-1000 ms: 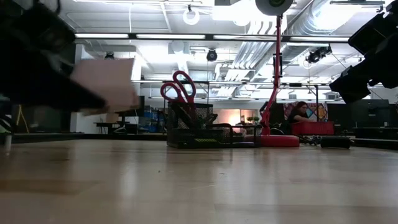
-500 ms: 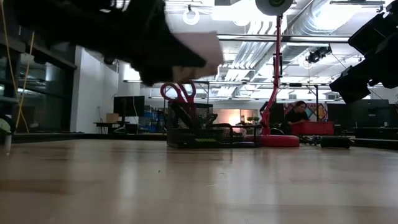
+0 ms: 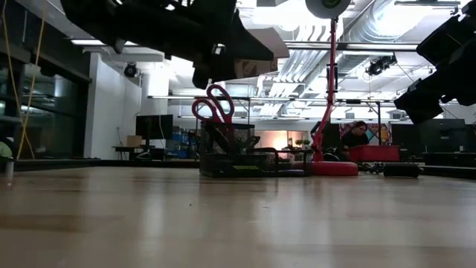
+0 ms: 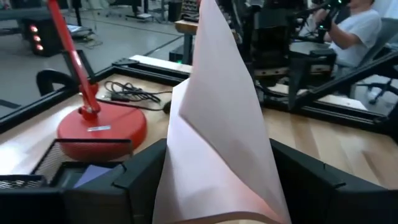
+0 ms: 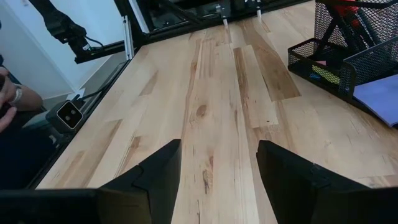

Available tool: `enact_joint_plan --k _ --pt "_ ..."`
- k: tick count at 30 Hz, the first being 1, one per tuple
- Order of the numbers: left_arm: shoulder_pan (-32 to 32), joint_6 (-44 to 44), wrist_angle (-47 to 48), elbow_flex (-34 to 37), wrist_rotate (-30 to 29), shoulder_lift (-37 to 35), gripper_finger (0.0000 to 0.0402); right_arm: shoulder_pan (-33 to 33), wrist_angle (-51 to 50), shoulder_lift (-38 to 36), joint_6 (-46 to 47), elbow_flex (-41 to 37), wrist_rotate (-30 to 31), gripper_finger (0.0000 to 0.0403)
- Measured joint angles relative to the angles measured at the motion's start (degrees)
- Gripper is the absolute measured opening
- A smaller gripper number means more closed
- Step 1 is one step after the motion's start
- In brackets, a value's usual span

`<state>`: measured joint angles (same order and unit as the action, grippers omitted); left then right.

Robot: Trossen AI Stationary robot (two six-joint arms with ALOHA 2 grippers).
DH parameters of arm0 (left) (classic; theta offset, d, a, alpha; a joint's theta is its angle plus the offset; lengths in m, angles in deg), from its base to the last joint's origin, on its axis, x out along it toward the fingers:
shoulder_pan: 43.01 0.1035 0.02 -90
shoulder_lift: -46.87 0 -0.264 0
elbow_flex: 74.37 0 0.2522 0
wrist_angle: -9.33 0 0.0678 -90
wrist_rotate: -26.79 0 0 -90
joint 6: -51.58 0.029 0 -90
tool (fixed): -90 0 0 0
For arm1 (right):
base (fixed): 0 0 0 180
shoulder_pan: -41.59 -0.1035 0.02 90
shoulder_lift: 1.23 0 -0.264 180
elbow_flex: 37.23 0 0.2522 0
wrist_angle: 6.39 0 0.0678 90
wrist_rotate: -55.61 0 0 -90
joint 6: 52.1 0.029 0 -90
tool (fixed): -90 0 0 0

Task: Pick and place office supplies into organizer
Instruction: Put the pink sticky notes into the black desk organizer

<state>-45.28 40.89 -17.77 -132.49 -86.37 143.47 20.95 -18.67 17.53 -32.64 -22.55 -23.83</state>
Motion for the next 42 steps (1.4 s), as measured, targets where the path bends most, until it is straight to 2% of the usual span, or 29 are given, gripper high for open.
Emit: enact_joint_plan --k 6,11,16,20,28,37,42 --pt "2.17 2.11 -2.75 -0.03 0.18 0.00 0.0243 -0.02 0.01 0.02 0.00 0.00 -0.01 0.0201" --pt "5.55 2.76 -2.88 -0.04 7.20 -0.01 0.0244 -0.02 -0.01 0.02 0.00 -0.01 0.00 0.0201" --pt "8.13 2.70 -0.18 -1.29 7.59 0.00 0.0244 -0.02 -0.01 0.00 0.00 0.01 -0.01 0.0202" --pt "7.71 3.19 3.24 -3.27 7.43 0.04 0.0244 0.00 -0.01 0.00 0.00 -0.01 -0.01 0.0202" --pt "4.73 6.88 4.04 -8.17 7.18 0.04 0.0244 -0.01 -0.01 0.00 0.00 -0.01 0.00 0.0202" --pt "6.76 7.69 19.07 -18.55 11.88 0.04 0.0244 0.00 -0.01 0.01 0.00 -0.01 0.00 0.0201" --pt "9.31 6.98 25.93 -21.72 13.92 0.04 0.0244 0.00 -0.01 0.01 0.00 -0.01 -0.01 0.0202"
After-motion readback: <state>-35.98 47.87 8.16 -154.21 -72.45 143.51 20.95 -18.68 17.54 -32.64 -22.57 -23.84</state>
